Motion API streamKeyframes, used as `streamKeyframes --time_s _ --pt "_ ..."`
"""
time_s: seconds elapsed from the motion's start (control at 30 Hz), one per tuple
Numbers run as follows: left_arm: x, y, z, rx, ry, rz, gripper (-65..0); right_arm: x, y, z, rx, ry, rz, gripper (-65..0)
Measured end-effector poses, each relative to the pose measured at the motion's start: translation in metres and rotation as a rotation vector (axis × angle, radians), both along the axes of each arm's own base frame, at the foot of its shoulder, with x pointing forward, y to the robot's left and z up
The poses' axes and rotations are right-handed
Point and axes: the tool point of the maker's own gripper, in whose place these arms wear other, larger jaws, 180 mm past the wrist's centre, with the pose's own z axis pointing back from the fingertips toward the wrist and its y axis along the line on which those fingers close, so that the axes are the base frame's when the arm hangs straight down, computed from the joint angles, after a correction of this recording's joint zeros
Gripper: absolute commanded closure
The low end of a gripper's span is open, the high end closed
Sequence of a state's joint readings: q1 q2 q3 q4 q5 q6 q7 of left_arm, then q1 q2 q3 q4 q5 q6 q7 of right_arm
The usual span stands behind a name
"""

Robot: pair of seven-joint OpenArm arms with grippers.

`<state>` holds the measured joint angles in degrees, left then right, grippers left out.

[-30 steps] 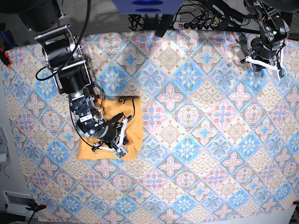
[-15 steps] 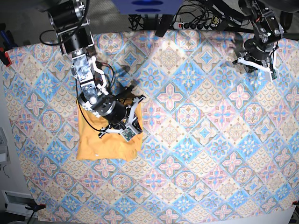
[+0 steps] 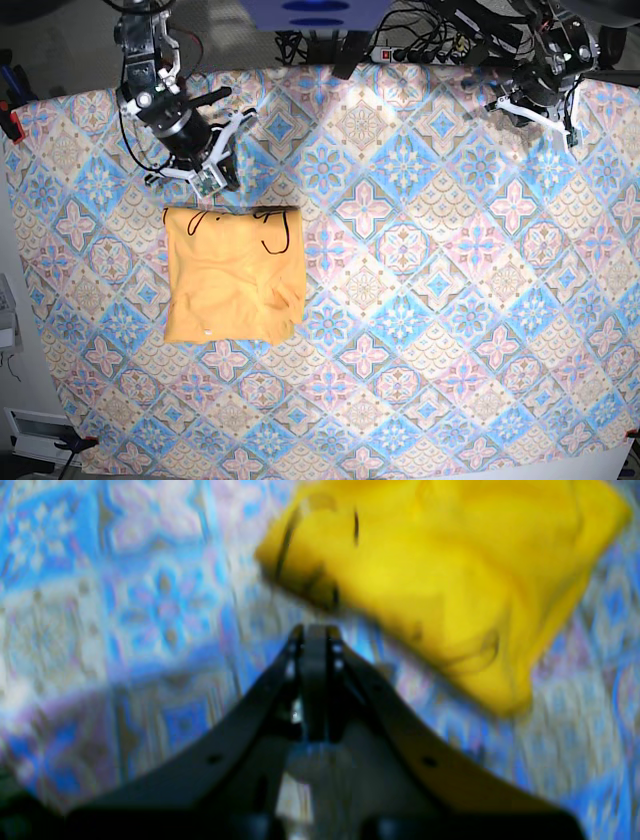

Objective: Fold the T-shirt properly

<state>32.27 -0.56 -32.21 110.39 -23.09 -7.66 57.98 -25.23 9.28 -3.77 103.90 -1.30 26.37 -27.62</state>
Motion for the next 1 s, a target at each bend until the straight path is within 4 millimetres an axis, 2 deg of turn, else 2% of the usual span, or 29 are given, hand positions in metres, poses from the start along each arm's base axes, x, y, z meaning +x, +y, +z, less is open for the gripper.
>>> streamKeyframes --time_s 0.13,0.23,0.3,0.37,0.47,0.5,0.6,0.77,0.9,1.0 --pt "-0.019 -0.012 0.005 -0.013 0.025 -0.017 -11.2 -0.039 -0.022 -0.013 -0.022 0.074 -0.054 0.0" --pt "-0.035 -0.005 0.005 0.016 0.064 -0.019 -11.2 -0.084 -0.033 -0.03 -0.035 0.184 -0.1 0.0" --pt "-0.046 -0.006 0.003 0.011 0.088 -0.02 -11.1 -0.107 -0.04 -0.035 -0.035 0.229 -0.132 0.0" --pt "-0.059 -0.008 0.001 0.006 0.119 -0.022 -8.3 -0.119 -0.051 -0.035 -0.046 0.248 -0.169 0.0" --pt "-0.079 -0.008 -0.002 0.007 0.167 -0.02 0.0 -0.143 -0.071 -0.037 -0.088 0.29 -0.215 0.0" --pt "-0.084 -0.008 -0.003 0.006 0.181 -0.02 0.0 -0.155 -0.074 -0.039 -0.095 0.318 -0.227 0.0" --pt "-0.096 -0.015 -0.006 -0.013 0.225 -0.038 0.0 -0.184 -0.066 -0.043 -0.08 0.387 -0.223 0.0" --pt "-0.119 -0.047 -0.022 -0.092 0.322 -0.113 0.0 -0.207 -0.068 -0.05 -0.08 0.441 -0.232 0.0" --pt "-0.146 -0.059 -0.047 -0.151 0.415 -0.103 0.0 -0.248 -0.076 -0.078 -0.09 0.574 -0.26 0.0" --pt "-0.147 -0.064 -0.07 -0.142 0.425 -0.142 0.0 -0.286 -0.073 -0.102 -0.066 0.695 -0.289 0.0"
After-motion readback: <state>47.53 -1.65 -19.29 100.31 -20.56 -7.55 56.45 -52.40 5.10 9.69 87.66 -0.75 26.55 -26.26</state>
